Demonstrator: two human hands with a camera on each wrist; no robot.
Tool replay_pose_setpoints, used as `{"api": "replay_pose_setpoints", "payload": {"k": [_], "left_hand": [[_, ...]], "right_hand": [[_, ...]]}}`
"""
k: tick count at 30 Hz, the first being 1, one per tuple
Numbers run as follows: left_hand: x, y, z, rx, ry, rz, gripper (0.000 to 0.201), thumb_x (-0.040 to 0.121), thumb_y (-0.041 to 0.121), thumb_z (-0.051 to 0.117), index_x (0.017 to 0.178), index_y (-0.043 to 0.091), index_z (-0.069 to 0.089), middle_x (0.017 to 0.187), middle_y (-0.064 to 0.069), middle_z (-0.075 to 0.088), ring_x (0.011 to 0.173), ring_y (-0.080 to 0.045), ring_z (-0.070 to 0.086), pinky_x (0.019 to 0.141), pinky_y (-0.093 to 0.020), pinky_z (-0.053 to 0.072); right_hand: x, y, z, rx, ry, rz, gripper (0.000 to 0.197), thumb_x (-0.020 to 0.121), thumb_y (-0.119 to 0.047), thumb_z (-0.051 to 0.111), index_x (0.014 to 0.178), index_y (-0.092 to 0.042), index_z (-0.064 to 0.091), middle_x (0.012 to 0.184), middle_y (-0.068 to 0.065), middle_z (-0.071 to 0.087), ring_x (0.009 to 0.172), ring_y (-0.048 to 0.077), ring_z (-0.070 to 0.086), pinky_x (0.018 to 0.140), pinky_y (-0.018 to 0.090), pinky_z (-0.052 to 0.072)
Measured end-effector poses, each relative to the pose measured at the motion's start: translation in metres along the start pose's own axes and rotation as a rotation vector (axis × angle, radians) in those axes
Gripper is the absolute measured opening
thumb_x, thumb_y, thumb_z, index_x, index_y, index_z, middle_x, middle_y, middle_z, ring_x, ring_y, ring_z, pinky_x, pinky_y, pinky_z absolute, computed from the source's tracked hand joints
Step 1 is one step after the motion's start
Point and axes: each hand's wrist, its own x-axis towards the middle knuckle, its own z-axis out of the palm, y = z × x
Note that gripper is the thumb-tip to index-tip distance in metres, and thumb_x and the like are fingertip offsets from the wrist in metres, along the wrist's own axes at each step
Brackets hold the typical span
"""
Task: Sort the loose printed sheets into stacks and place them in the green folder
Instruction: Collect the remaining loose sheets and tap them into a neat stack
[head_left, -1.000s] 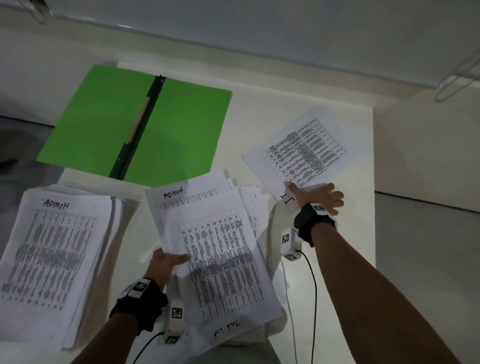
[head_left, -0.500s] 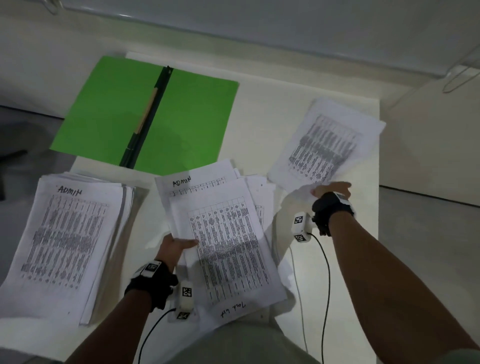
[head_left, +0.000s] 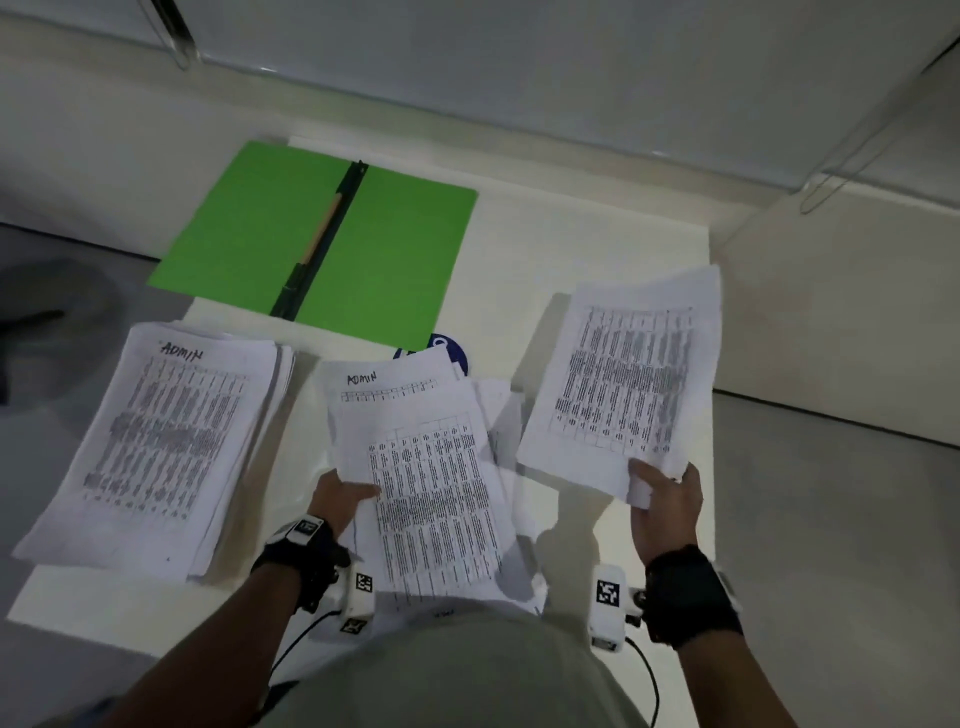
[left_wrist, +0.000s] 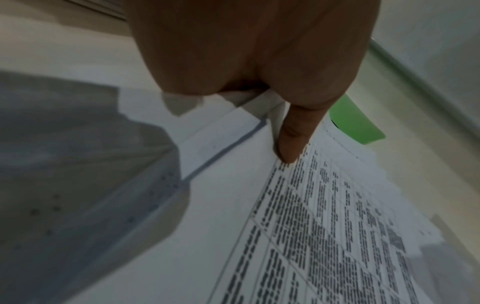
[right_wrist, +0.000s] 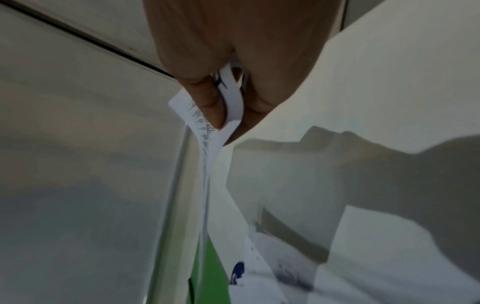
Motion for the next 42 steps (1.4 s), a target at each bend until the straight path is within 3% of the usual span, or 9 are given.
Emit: {"api": "replay_pose_setpoints", "payload": {"k": [3, 7, 13, 16, 20, 27, 31, 38, 42], "left_hand": [[-0.017, 0.002, -0.004, 0.038, 0.053, -0.021, 0.073, 0.058, 0.020, 0.085, 0.119, -0.009, 0.055, 0.121, -0.015, 0.060, 0.113, -0.033, 0.056, 0.099, -0.038, 0.042], [-0.035, 0.008, 0.000, 0.026, 0.025, -0.001, 0.063, 0.069, 0.016, 0.081, 0.120, -0.009, 0.056, 0.123, -0.014, 0.060, 0.109, -0.032, 0.058, 0.097, -0.036, 0.043], [-0.057, 0.006, 0.008, -0.372, -0.220, -0.110, 0.098, 0.063, 0.087, 0.050, 0.141, 0.028, 0.044, 0.143, -0.005, 0.046, 0.131, -0.032, 0.047, 0.110, -0.053, 0.032], [-0.067, 0.006, 0.015, -0.317, -0.312, -0.067, 0.106, 0.049, 0.078, 0.072, 0.133, 0.016, 0.054, 0.137, -0.015, 0.054, 0.122, -0.035, 0.055, 0.106, -0.053, 0.038], [-0.063, 0.010, 0.019, 0.143, -0.056, -0.002, 0.072, 0.081, 0.019, 0.074, 0.134, -0.013, 0.037, 0.138, -0.025, 0.046, 0.115, -0.031, 0.051, 0.093, -0.035, 0.043], [-0.065, 0.050, -0.009, 0.196, -0.127, 0.407, 0.028, 0.081, 0.015, 0.074, 0.104, 0.001, 0.065, 0.101, -0.013, 0.072, 0.094, -0.026, 0.068, 0.091, -0.040, 0.053], [-0.096, 0.089, -0.028, 0.099, -0.191, 0.560, 0.015, 0.081, 0.015, 0.074, 0.091, 0.021, 0.064, 0.076, 0.021, 0.073, 0.082, 0.000, 0.067, 0.083, -0.029, 0.054], [-0.134, 0.146, -0.044, -0.221, -0.245, 0.775, 0.046, 0.074, 0.000, 0.076, 0.102, 0.032, 0.057, 0.086, 0.030, 0.071, 0.089, 0.012, 0.065, 0.076, -0.008, 0.050], [-0.127, 0.149, -0.054, -0.389, -0.177, 0.759, 0.073, 0.054, 0.019, 0.091, 0.118, 0.015, 0.056, 0.108, 0.008, 0.070, 0.106, -0.008, 0.065, 0.096, -0.030, 0.050]], "right_hand": [[-0.036, 0.012, 0.000, 0.012, -0.093, -0.021, 0.051, 0.082, 0.018, 0.058, 0.125, -0.007, 0.052, 0.116, 0.009, 0.067, 0.100, 0.025, 0.066, 0.086, 0.039, 0.057], [-0.055, 0.055, 0.001, -0.417, -0.210, 0.036, 0.051, 0.076, 0.014, 0.066, 0.120, -0.004, 0.047, 0.110, 0.020, 0.065, 0.091, 0.035, 0.066, 0.075, 0.046, 0.057], [-0.075, 0.123, -0.001, -1.133, -0.373, 0.164, 0.076, 0.078, -0.023, 0.078, 0.138, -0.004, 0.035, 0.126, 0.012, 0.051, 0.108, 0.025, 0.051, 0.091, 0.033, 0.046], [-0.081, 0.135, -0.001, -1.302, -0.471, 0.189, 0.091, 0.070, -0.033, 0.085, 0.142, -0.007, 0.036, 0.142, 0.011, 0.047, 0.127, 0.028, 0.048, 0.100, 0.030, 0.044], [-0.081, 0.126, 0.001, -1.476, -0.538, 0.157, 0.084, 0.073, -0.039, 0.082, 0.137, -0.005, 0.040, 0.137, 0.010, 0.050, 0.117, 0.023, 0.051, 0.083, 0.017, 0.046], [-0.044, 0.065, 0.015, -1.077, -0.260, -0.131, 0.079, 0.070, -0.039, 0.084, 0.134, -0.010, 0.047, 0.135, 0.008, 0.053, 0.120, 0.024, 0.053, 0.100, 0.035, 0.045], [-0.065, 0.011, 0.052, -0.597, -0.511, -0.087, 0.074, 0.061, -0.030, 0.088, 0.126, -0.010, 0.057, 0.121, -0.004, 0.065, 0.112, 0.014, 0.062, 0.105, 0.040, 0.045], [-0.126, -0.047, 0.101, -0.342, -0.666, -0.436, 0.051, 0.072, 0.014, 0.073, 0.117, -0.008, 0.061, 0.107, -0.003, 0.074, 0.102, 0.013, 0.069, 0.083, 0.028, 0.057], [-0.130, -0.041, 0.101, -0.371, -0.633, -0.540, 0.037, 0.065, -0.006, 0.084, 0.093, -0.028, 0.075, 0.101, -0.004, 0.076, 0.098, 0.019, 0.071, 0.087, 0.038, 0.057]]}}
